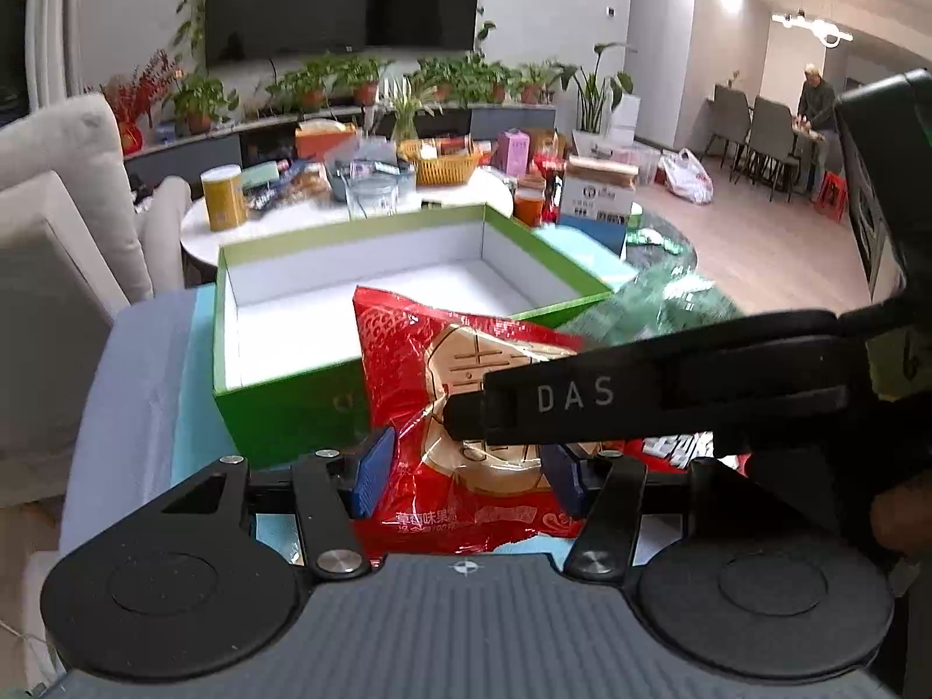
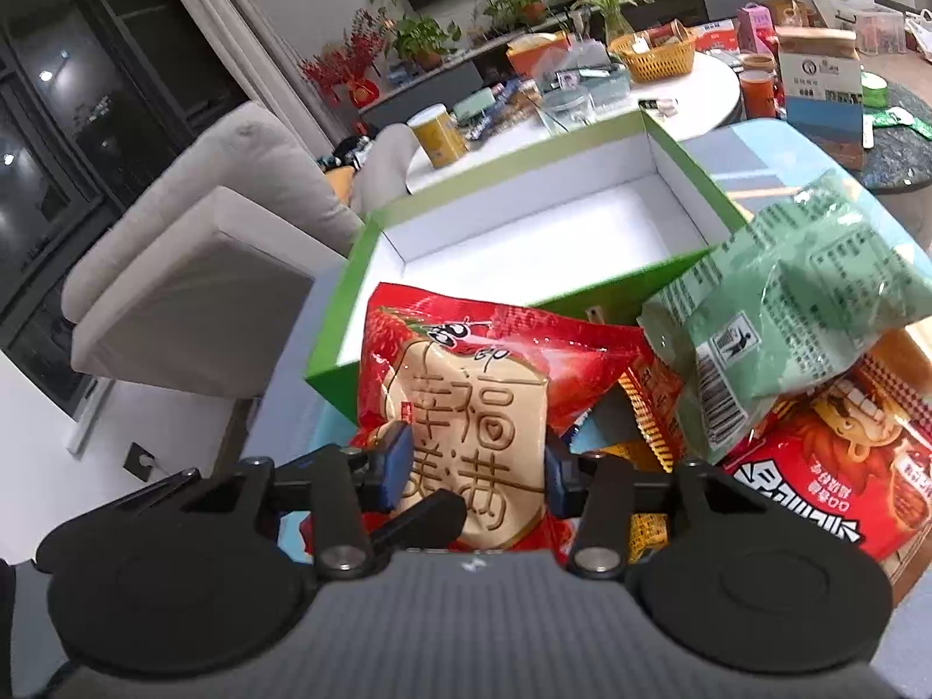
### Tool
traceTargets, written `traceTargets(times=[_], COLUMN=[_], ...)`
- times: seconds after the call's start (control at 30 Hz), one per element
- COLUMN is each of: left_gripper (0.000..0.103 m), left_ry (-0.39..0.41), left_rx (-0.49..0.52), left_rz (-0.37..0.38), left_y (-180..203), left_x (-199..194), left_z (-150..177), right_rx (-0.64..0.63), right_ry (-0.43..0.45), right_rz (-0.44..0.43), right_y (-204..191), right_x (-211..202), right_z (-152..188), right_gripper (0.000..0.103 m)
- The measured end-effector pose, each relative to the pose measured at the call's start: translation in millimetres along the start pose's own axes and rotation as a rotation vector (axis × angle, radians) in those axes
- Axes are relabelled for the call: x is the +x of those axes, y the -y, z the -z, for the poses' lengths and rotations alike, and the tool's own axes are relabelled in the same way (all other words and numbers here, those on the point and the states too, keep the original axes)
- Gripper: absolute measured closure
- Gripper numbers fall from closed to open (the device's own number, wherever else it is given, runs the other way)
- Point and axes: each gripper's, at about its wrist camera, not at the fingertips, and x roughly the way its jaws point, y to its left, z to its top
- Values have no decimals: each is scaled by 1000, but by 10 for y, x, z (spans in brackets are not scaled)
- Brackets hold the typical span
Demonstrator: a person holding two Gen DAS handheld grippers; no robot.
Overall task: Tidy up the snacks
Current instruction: 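Lift the red cookie bag, lower it into the green box, open right gripper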
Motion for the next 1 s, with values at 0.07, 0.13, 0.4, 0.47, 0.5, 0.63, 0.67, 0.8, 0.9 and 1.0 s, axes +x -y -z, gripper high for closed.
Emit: traceTargets(times=[0.07,0.13,0.4,0.47,0.5,0.63,0.67,0.8,0.9,1.0], left_gripper=[51,51,51,51,51,51,51,51,57,64], left_ry=[26,48,100,115,121,133,132,125,127,122], left_rx=[11,25,35,32,32,26,22,3,-14,-51], left_rz=[-10,-22,-67,-75,-80,-92,-94,-106,-109,-93], left_y=[24,51,-20,-57,-73,-203,-245,-392,-519,-655], left_x=[-69,-114,-81,-54,-39,74,115,275,397,498], left_z=[-28,-73,-413,-484,-511,-652,-684,-776,-799,-827], right_rx=[-7,-14,-47,-55,-59,-67,-67,-63,-63,-89], right_ry=[19,40,86,97,101,107,107,98,91,92], right_rz=[-10,-19,-45,-53,-57,-72,-74,-88,-123,-152], right_y=[-50,-91,-211,-228,-236,-241,-240,-232,-290,-371], right_x=[-39,-88,-35,8,41,202,245,431,516,601], right_z=[-31,-75,-439,-539,-592,-754,-787,-898,-940,-962], right_gripper=[84,84,84,84,84,84,84,84,84,85])
